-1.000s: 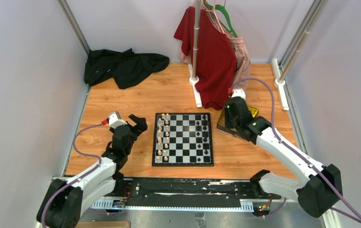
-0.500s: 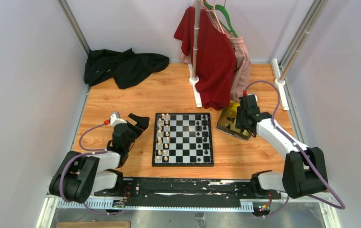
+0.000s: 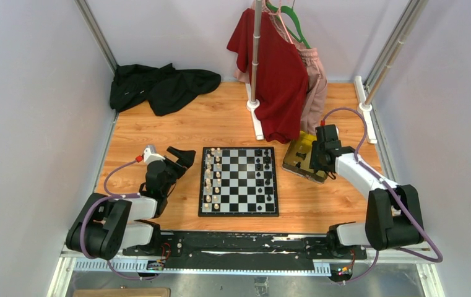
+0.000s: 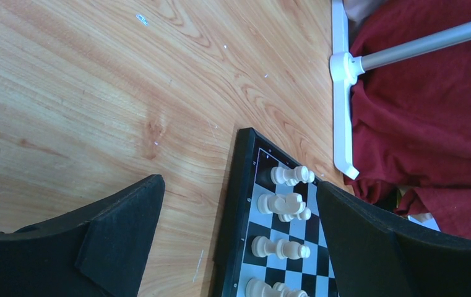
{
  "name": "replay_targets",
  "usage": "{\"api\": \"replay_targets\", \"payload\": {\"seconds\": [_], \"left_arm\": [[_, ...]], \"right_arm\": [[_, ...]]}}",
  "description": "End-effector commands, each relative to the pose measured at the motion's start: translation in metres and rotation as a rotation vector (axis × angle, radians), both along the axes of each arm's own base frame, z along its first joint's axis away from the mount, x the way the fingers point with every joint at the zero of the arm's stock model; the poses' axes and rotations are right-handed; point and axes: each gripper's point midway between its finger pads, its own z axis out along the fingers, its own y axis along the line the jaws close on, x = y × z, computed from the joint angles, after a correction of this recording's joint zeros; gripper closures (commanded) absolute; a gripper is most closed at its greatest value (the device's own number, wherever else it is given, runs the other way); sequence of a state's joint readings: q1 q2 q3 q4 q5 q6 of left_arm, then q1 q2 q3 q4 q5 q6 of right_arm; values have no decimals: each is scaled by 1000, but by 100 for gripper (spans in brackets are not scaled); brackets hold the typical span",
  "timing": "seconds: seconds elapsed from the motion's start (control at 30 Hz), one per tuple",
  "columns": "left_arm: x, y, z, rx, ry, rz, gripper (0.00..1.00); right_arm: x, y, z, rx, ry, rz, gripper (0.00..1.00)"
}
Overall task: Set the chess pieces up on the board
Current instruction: Pick up the chess piece from the storage box.
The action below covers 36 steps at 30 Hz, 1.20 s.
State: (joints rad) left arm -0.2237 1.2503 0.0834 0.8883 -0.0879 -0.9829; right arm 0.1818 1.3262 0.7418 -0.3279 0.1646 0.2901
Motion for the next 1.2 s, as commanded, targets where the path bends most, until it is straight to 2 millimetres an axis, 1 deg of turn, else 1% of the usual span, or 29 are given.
{"api": "replay_targets", "payload": {"seconds": [0.0,0.33,0.4,0.57,0.67,0.8,0.97,1.07,1.17], "left_arm": [[0,0,3,-15,-20,-4,0],[0,0,-1,-21,-13,-6,0],[0,0,-1,-22,-15,-6,0],[0,0,-2,-22,-12,-2,0],[-1,1,-2,-24,-12,-2,0],[-3,1,-2,-25,-15,-2,0],[-3,1,0,-21,-18,-3,0],[-5,3,-1,-15,-14,1,0],[-7,4,0,-11,-19,3,0]], "right_arm": [[-2,-7,-7,-2,16,-8,63],[-1,-8,-18,18,45,-9,65],[-1,-7,-18,23,49,-7,69],[0,-8,-17,22,44,-8,88],[-1,-8,-14,23,37,-9,91],[0,-7,-1,30,3,-1,94],[1,0,29,41,-65,28,94],[-2,11,48,47,-97,65,95],[-11,25,62,47,-113,120,95]]}}
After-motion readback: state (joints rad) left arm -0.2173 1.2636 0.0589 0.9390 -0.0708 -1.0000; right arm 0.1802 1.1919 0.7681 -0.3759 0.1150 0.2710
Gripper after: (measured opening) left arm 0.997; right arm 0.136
